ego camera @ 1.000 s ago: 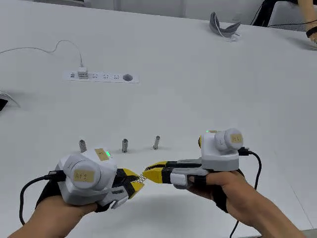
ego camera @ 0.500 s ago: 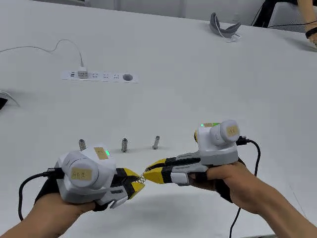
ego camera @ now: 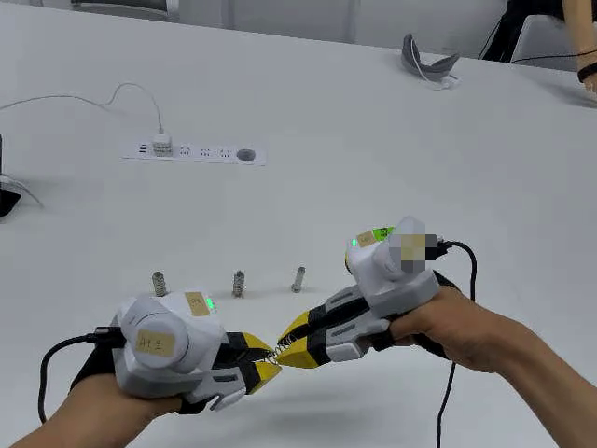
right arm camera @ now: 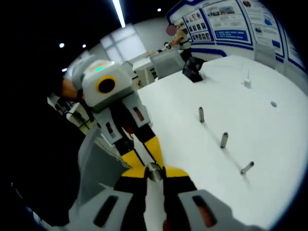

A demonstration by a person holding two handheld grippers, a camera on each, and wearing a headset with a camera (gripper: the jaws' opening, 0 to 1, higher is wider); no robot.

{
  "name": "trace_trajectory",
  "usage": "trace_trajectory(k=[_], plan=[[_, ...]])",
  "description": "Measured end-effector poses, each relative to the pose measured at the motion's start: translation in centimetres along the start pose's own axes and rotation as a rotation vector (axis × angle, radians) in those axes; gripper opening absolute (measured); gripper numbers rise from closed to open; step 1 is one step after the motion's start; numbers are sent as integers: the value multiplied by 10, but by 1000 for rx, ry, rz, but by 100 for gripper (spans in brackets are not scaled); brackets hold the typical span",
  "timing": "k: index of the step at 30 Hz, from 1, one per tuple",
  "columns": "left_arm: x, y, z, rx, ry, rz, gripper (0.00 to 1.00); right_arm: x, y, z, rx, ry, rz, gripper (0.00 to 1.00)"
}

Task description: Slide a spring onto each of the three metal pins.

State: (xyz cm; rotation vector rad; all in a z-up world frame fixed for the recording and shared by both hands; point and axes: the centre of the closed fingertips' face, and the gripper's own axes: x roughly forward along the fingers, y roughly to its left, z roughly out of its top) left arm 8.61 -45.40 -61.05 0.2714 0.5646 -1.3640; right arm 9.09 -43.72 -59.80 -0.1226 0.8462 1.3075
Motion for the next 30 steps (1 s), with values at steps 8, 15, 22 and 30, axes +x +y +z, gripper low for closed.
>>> trace_trajectory(k=[8,15,22,30], plan=[[1,-1,1,21,-6,-17,9,2,3,-2,-30,38,45,13],[-2,-3,3,-4,-42,-38,9,0,6,-2,-69,32,61,13],[-2,-3,7,-13,-62,-47,9,-3,6,0,-109,24,61,13],[-1,-3,8,-7,-72,-49,10,-4,7,0,-120,21,65,13]])
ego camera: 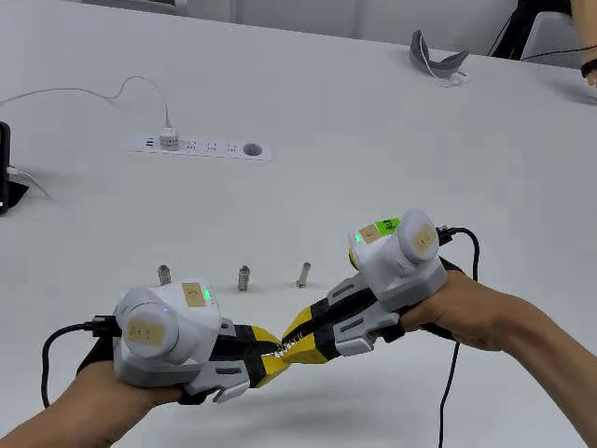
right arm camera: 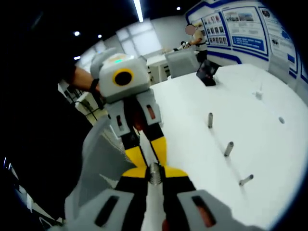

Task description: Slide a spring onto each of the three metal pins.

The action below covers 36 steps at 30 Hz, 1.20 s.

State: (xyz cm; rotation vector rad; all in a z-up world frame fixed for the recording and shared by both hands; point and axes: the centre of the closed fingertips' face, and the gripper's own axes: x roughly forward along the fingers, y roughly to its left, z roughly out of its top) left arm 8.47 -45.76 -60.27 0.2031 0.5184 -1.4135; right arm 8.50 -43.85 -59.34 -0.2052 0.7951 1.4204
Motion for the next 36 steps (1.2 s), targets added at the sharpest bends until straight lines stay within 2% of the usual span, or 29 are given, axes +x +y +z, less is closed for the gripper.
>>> trace_trajectory(k=[7,18,26,36], plan=[[2,3,-1,6,2,15,12,-1,-5,-1,-1,-3,-18,12],[-5,11,-19,-30,30,48,19,-15,-18,-2,3,-7,-65,12],[-12,21,-27,-57,35,98,25,-22,-32,-15,6,42,-115,12],[-25,34,-36,-104,35,163,33,-29,-47,-23,25,70,-153,12]])
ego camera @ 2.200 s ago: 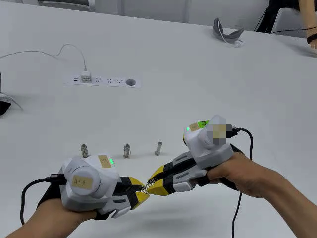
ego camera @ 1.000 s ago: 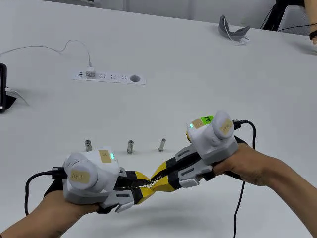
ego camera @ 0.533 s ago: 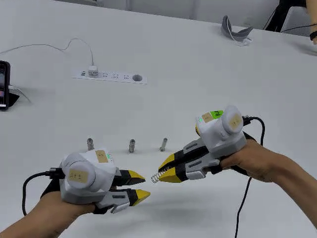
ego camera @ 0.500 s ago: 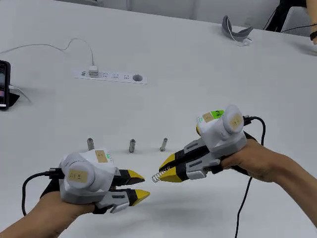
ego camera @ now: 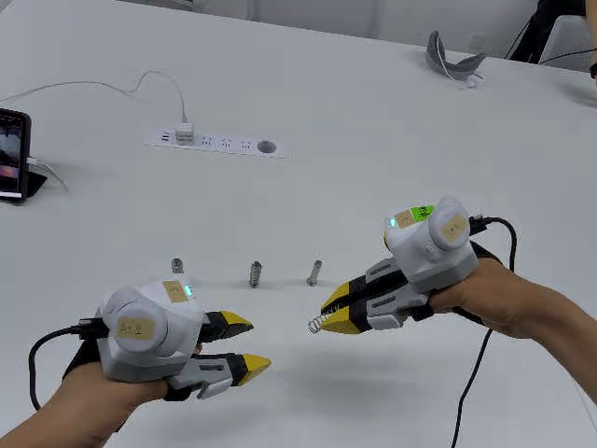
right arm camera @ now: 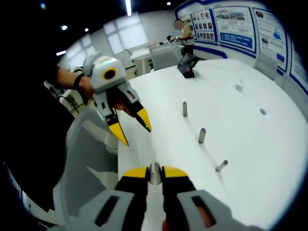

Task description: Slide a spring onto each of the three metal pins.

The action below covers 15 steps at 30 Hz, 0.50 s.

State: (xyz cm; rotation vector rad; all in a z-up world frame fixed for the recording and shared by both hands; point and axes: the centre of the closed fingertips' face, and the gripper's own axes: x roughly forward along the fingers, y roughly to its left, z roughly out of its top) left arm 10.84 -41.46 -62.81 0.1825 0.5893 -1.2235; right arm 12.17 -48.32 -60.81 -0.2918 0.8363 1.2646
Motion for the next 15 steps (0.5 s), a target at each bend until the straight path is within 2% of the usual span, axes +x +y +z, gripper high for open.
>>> trace_trajectory(k=[15], plan=[[-12,18,-7,-48,-1,69,43,-7,-26,-10,-8,59,-59,12]])
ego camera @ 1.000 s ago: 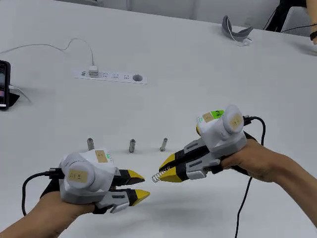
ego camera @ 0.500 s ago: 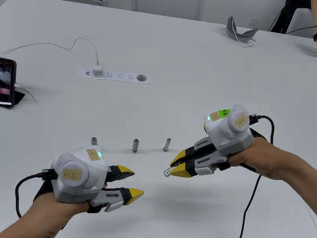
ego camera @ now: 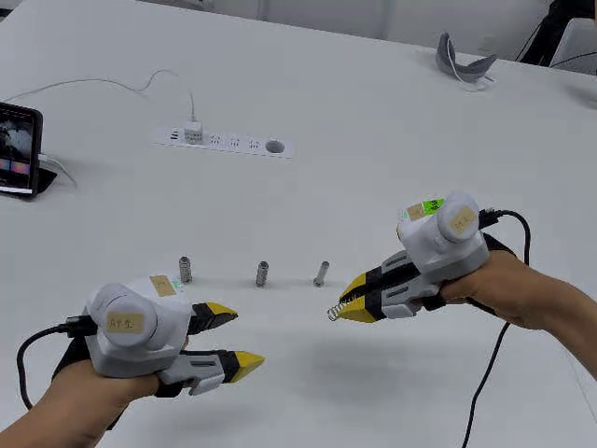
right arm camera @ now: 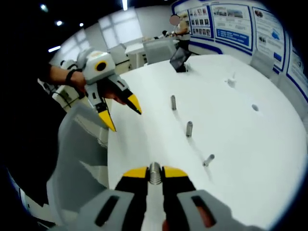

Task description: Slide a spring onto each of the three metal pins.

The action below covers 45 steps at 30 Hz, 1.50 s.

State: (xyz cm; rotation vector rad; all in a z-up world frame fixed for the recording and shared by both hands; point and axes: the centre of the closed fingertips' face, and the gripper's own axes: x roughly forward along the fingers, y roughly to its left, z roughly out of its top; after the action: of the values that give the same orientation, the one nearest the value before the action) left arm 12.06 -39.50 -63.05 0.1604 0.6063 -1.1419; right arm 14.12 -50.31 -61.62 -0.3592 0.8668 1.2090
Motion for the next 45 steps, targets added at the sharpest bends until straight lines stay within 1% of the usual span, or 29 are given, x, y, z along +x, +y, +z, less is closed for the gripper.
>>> trace_trajectory(k=[2,11,15,25,34,40,45], plan=[[-1,3,-1,-7,-1,10,44,-1,-5,-2,2,8,-10,12],[-7,10,-6,-30,10,41,51,-2,-22,-5,1,38,-51,12],[-10,15,-8,-44,9,58,53,-2,-31,-6,0,49,-68,12],[-19,24,-14,-69,12,94,59,1,-48,-7,-12,80,-88,12],[-29,30,-15,-93,4,124,63,7,-62,-11,-29,119,-101,12],[-38,39,-20,-113,-1,155,66,9,-75,-8,-40,126,-122,12],[-44,47,-27,-133,12,185,69,13,-85,-7,-47,134,-139,13]])
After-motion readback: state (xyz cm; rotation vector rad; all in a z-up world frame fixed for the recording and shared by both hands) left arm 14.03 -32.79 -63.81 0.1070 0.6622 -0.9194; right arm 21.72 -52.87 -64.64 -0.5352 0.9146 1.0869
